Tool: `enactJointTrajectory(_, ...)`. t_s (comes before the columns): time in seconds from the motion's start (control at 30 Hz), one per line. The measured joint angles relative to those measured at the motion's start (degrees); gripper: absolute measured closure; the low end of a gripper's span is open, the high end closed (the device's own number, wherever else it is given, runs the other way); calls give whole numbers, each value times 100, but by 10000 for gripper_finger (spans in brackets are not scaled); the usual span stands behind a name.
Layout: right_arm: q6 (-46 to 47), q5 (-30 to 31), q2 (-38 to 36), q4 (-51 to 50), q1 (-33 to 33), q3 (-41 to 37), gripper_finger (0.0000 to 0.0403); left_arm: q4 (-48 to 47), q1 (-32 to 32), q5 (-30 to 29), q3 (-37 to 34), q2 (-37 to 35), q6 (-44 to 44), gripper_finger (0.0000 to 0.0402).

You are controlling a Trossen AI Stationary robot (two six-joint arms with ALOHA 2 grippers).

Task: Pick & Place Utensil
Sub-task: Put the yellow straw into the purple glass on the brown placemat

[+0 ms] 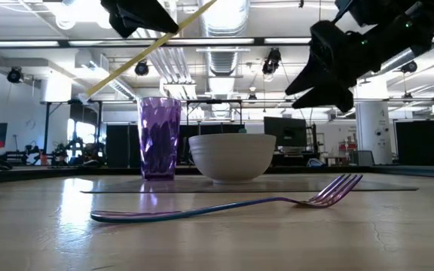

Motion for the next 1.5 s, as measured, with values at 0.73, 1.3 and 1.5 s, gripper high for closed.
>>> enactJointTrajectory(0.73,-149,7,-383,-383,9,-9,193,3631,939,-564,-1117,-1100,1954,401)
enactJointTrajectory(1.3,-319,90,-383,-345,4,66,193,6719,1822,-542,-2808,-1142,2087,401)
enactJointTrajectory(1.5,-427,131,-383,-344,4,155,193,7184,1953,-538,-3295,-1142,1989,401)
